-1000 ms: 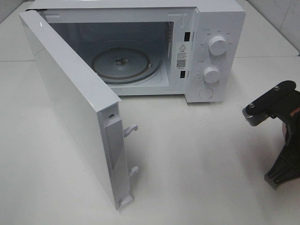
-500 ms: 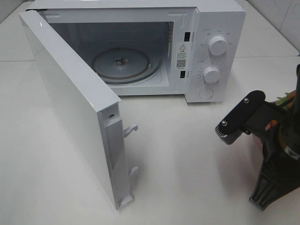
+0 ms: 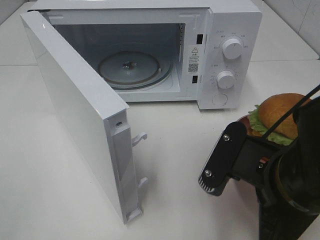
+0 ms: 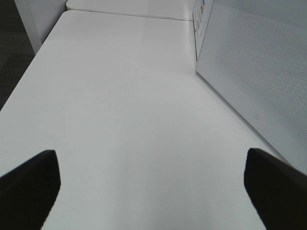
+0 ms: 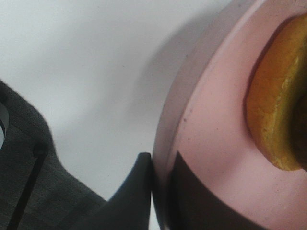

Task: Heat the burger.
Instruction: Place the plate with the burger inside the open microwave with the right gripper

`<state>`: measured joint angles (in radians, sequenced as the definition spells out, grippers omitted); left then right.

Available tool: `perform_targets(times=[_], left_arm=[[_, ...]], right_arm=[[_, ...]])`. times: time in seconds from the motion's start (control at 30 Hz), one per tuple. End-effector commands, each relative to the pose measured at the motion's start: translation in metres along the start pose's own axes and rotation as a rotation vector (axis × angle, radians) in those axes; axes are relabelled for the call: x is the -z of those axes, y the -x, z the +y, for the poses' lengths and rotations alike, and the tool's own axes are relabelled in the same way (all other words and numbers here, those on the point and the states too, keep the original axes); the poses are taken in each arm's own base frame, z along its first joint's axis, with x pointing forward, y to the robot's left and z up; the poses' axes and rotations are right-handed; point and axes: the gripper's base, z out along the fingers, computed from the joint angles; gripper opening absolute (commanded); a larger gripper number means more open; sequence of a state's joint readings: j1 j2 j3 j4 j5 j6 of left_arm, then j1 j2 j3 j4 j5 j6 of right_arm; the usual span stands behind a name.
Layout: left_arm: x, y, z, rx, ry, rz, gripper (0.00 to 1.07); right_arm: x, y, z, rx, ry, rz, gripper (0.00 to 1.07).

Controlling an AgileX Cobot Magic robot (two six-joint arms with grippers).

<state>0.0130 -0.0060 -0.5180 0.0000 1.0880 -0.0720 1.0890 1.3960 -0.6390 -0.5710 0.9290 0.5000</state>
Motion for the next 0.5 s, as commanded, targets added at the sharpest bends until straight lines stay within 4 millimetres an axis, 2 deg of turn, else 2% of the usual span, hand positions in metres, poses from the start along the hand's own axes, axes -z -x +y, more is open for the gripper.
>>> perform_targets(times=[0.03, 0.1, 0.5], left_arm=[[0.002, 0.001, 0.0, -0.001, -0.004, -0.031, 0.97], [0.002, 0.001, 0.0, -0.001, -0.004, -0.031, 0.97], [0.002, 0.001, 0.0, -0.001, -0.004, -0.031, 0.97]], right_arm=[[0.005, 0.0, 0.001, 0.08, -0.051, -0.025, 0.02], [0.01, 0.0, 0.01, 0.126, -0.048, -0.049, 0.02], [0.023, 0.001, 0.035, 0.298, -0.071, -0.141, 0.02]])
